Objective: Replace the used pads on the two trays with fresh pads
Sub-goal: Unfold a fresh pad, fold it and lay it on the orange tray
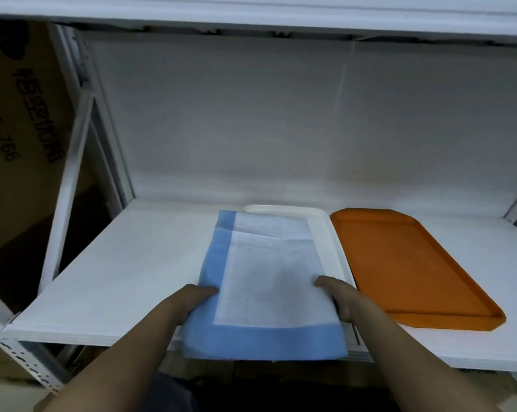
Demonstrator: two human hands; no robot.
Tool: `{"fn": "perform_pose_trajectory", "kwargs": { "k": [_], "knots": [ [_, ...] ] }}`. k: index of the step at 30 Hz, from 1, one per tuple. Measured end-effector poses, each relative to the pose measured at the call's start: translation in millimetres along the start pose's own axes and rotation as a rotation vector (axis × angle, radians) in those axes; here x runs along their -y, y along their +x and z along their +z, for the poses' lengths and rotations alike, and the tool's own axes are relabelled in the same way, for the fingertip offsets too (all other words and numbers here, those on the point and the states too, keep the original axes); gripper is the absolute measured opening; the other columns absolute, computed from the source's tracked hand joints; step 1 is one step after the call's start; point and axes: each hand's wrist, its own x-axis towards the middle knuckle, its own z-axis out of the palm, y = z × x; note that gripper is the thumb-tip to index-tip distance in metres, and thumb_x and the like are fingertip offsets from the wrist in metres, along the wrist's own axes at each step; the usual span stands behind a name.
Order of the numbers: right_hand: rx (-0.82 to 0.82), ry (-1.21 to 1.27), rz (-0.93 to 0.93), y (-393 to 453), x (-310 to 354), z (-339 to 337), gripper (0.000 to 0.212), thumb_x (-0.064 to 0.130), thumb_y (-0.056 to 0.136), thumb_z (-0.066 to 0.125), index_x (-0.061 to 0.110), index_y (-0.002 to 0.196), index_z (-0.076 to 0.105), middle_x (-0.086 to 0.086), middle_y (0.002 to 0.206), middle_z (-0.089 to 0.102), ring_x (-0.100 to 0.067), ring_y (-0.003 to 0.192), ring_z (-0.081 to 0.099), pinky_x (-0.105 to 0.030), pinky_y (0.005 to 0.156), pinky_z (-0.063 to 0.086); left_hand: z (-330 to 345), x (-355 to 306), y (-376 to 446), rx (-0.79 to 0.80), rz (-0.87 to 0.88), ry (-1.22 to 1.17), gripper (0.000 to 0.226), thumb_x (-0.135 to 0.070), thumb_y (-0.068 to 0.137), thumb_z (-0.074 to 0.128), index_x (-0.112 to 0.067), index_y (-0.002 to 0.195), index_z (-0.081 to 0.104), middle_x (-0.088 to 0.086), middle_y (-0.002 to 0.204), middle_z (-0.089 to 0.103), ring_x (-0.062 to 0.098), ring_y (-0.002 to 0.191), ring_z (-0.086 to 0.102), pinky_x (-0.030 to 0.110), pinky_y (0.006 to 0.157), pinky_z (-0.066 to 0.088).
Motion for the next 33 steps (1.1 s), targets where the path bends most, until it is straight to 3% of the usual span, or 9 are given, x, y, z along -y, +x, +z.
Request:
{"fn": "perform_pose_trajectory", "kwargs": {
  "k": [7,10,16,19,22,24,28,30,33],
  "knots": [
    [-0.069,-0.129,-0.108,12,3,2,0.035,0.012,0.094,0.051,-0.003,0.126,0.052,-0.019,0.116,0.062,-0.033,0.097,0.061,-0.036,0.070,0.051,0,-3,10,-0.023,0.102,-0.058,0.059,-0.019,0.068,0.079,0.007,0.117,0.058,0.020,0.108,0.066,0.032,0.088,0.064,0.035,0.070,0.051],
    [-0.139,-0.285,-0.148,15,4,-1,0.031,0.006,0.095,0.048,-0.006,0.124,0.052,-0.021,0.117,0.060,-0.032,0.094,0.059,-0.040,0.078,0.051,0,-5,11,-0.094,0.080,0.002,0.045,-0.013,0.082,0.072,0.011,0.116,0.055,0.019,0.098,0.064,0.028,0.079,0.061,0.033,0.068,0.049],
    [-0.099,-0.592,-0.094,0,11,-11,0.007,0.006,0.093,0.046,0.004,0.096,0.053,-0.007,0.075,0.052,-0.018,0.059,0.049,-0.023,0.050,0.039,-19,-10,-1,0.058,-0.044,0.177,0.033,-0.022,0.085,0.069,0.003,0.105,0.064,0.014,0.082,0.070,0.025,0.070,0.066,0.028,0.062,0.053],
    [-0.244,-0.863,-0.098,2,16,-10,0.034,0.021,0.094,0.049,0.006,0.123,0.040,-0.011,0.094,0.059,-0.023,0.070,0.058,-0.028,0.056,0.045,-17,-18,3,-0.043,-0.002,0.371,0.042,-0.039,0.088,0.062,0.000,0.103,0.058,0.005,0.071,0.068,0.016,0.060,0.065,0.022,0.052,0.050],
    [-0.547,-1.334,-0.317,10,26,8,0.043,0.036,0.095,0.041,0.013,0.131,0.036,-0.008,0.124,0.052,-0.027,0.109,0.054,-0.033,0.079,0.043,3,-32,20,-0.421,0.263,0.851,0.070,-0.058,0.086,0.049,-0.009,0.135,0.036,0.014,0.130,0.050,0.031,0.117,0.052,0.038,0.091,0.046],
    [-0.501,-1.363,-0.499,27,32,22,0.047,0.040,0.095,0.039,0.015,0.135,0.037,-0.006,0.137,0.044,-0.027,0.125,0.042,-0.038,0.095,0.036,23,-45,41,-0.496,0.486,1.067,0.077,-0.061,0.086,0.034,-0.014,0.147,0.023,0.011,0.152,0.026,0.027,0.140,0.025,0.039,0.111,0.026],
    [-0.276,-1.409,-0.593,82,41,47,0.060,0.044,0.100,0.029,0.019,0.152,0.012,0.001,0.160,0.007,-0.019,0.147,0.003,-0.039,0.116,0.008,68,-74,85,-0.351,0.647,1.285,0.091,-0.066,0.078,-0.007,-0.018,0.152,0.014,0.003,0.160,0.010,0.020,0.148,0.004,0.041,0.118,0.008],
    [-0.285,-1.380,-0.586,112,46,54,0.066,0.054,0.098,0.022,0.020,0.152,0.006,0.002,0.160,0.001,-0.017,0.147,-0.003,-0.040,0.117,0.001,76,-78,118,-0.387,0.695,1.353,0.103,-0.065,0.071,-0.021,-0.022,0.147,0.034,0.003,0.155,0.028,0.017,0.145,0.014,0.042,0.116,0.019],
    [-0.279,-1.342,-0.521,124,33,44,0.093,0.076,0.075,0.001,0.024,0.152,0.004,0.005,0.160,-0.004,-0.015,0.147,-0.007,-0.040,0.118,-0.002,64,-63,135,-0.283,0.575,1.304,0.119,-0.077,0.049,-0.028,-0.033,0.151,0.014,-0.005,0.160,0.006,0.017,0.148,0.000,0.045,0.117,0.000]
  ]
}}
